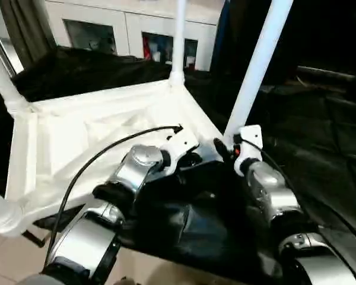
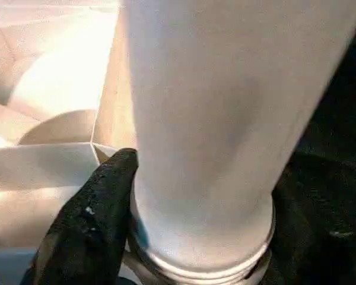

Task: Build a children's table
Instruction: Rotate leg to tighten

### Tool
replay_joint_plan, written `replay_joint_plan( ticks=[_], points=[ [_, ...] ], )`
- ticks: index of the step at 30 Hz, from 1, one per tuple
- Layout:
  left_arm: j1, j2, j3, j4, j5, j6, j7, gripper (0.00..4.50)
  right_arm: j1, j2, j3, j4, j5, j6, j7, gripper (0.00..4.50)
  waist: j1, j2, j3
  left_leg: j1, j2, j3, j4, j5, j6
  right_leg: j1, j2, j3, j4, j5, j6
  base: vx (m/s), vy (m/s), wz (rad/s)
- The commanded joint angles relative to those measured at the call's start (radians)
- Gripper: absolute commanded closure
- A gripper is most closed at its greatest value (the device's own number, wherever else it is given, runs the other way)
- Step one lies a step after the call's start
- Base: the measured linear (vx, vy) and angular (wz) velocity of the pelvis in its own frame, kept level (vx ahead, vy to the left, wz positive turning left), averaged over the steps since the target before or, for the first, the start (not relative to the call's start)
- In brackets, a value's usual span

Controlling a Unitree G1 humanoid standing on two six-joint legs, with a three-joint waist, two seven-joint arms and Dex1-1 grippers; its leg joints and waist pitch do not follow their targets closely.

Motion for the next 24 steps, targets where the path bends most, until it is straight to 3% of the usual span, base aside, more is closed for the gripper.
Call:
replay_joint_plan(
  ticks=[1, 4, 9, 14, 24],
  points=[
    [0.003, -0.013, 0.0, 0.007, -0.01, -0.033, -0.003, 4.5, 0.019, 0.008, 0.086, 0.026, -0.041, -0.013, 0.076, 0.99, 0.0, -0.008, -0.05, -0.002, 0.021, -0.013, -0.069, -0.168, 0.038, 0.046, -0.071, 0.04, -0.077, -0.16, -0.198, 0.0, 0.0, 0.0],
    [0.008, 0.003, 0.004, 0.008, -0.014, -0.049, -0.028, 4.5, 0.015, -0.013, 0.083, 0.024, -0.024, -0.028, 0.13, 0.62, -0.001, -0.007, -0.048, 0.0, 0.022, -0.012, -0.07, -0.193, 0.045, 0.045, -0.073, 0.04, -0.082, -0.2, -0.198, 0.0, 0.0, 0.0],
    [0.042, 0.054, 0.005, -0.033, -0.043, -0.068, -0.153, 4.5, 0.059, -0.075, 0.057, -0.078, 0.088, 0.031, 0.397, 0.62, 0.003, -0.01, -0.045, -0.003, 0.026, -0.013, -0.071, -0.201, 0.076, 0.049, -0.074, 0.041, -0.084, -0.217, -0.194, 0.0, 0.0, 0.0],
    [0.101, 0.14, -0.017, -0.126, -0.09, -0.06, -0.372, 4.5, 0.145, -0.212, 0.123, -0.221, 0.143, 0.059, 0.708, 0.62, 0.004, -0.01, -0.047, -0.004, 0.031, -0.013, -0.07, -0.176, 0.088, 0.048, -0.073, 0.041, -0.078, -0.179, -0.212, 0.0, 0.0, 0.0],
    [0.154, 0.224, -0.025, -0.234, -0.137, 0.007, -0.546, 4.5, 0.183, -0.297, 0.151, -0.31, 0.175, 0.12, 0.891, 0.62, 0.008, -0.008, -0.046, -0.001, 0.035, -0.009, -0.07, -0.173, 0.07, 0.045, -0.072, 0.04, -0.072, -0.163, -0.233, 0.0, 0.0, 0.0]
  ],
)
